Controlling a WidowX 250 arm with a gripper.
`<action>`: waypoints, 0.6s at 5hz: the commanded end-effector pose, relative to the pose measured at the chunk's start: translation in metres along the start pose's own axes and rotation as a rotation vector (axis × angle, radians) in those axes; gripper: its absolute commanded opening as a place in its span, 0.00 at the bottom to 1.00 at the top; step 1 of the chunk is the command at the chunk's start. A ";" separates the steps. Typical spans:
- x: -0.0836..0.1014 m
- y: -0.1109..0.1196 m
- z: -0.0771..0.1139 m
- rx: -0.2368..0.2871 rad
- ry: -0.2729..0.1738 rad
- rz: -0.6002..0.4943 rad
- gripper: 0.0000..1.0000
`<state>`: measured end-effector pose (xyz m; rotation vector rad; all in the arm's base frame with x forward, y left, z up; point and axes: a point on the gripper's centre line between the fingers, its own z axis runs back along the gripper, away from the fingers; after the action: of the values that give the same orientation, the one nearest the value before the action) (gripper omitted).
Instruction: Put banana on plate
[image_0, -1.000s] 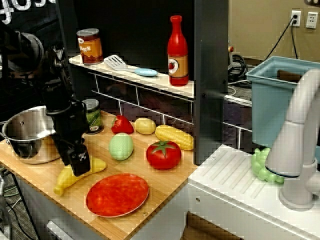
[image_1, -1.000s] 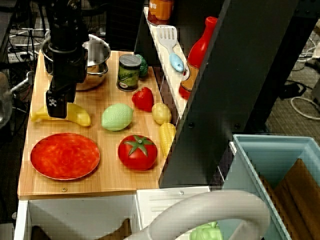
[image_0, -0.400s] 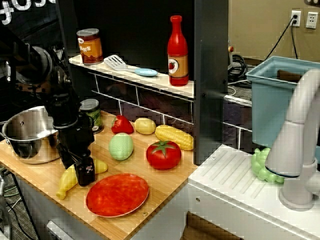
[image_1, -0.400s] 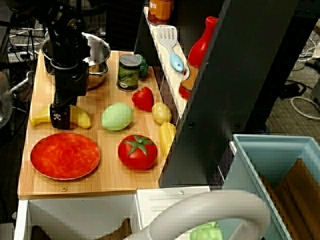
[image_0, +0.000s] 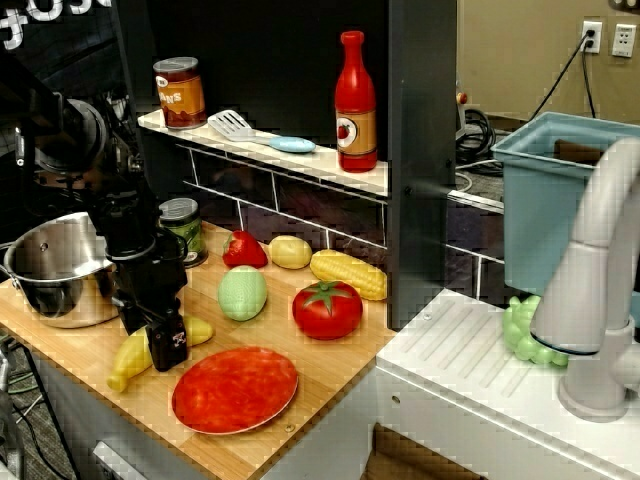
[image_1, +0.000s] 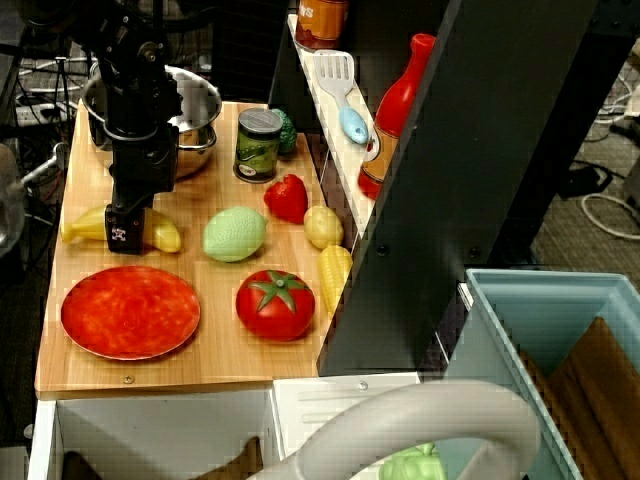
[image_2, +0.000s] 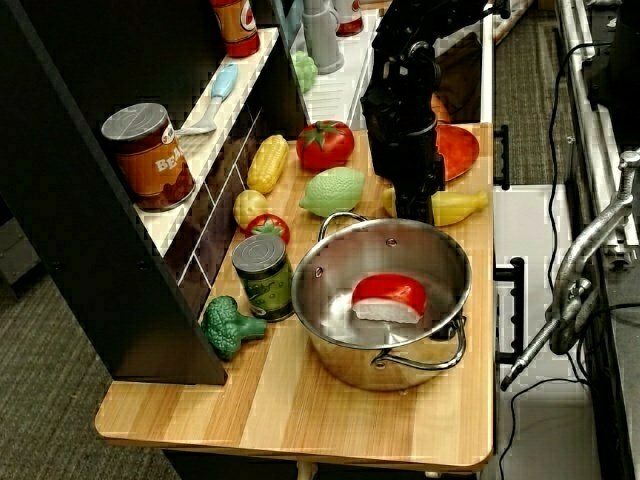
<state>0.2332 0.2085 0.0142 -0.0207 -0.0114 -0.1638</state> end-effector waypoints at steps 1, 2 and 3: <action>0.003 0.004 0.021 -0.014 0.021 0.011 0.00; 0.004 -0.001 0.052 -0.085 0.054 0.001 0.00; 0.003 -0.011 0.075 -0.158 0.090 -0.015 0.00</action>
<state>0.2277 0.1934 0.0646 -0.2297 0.1426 -0.1716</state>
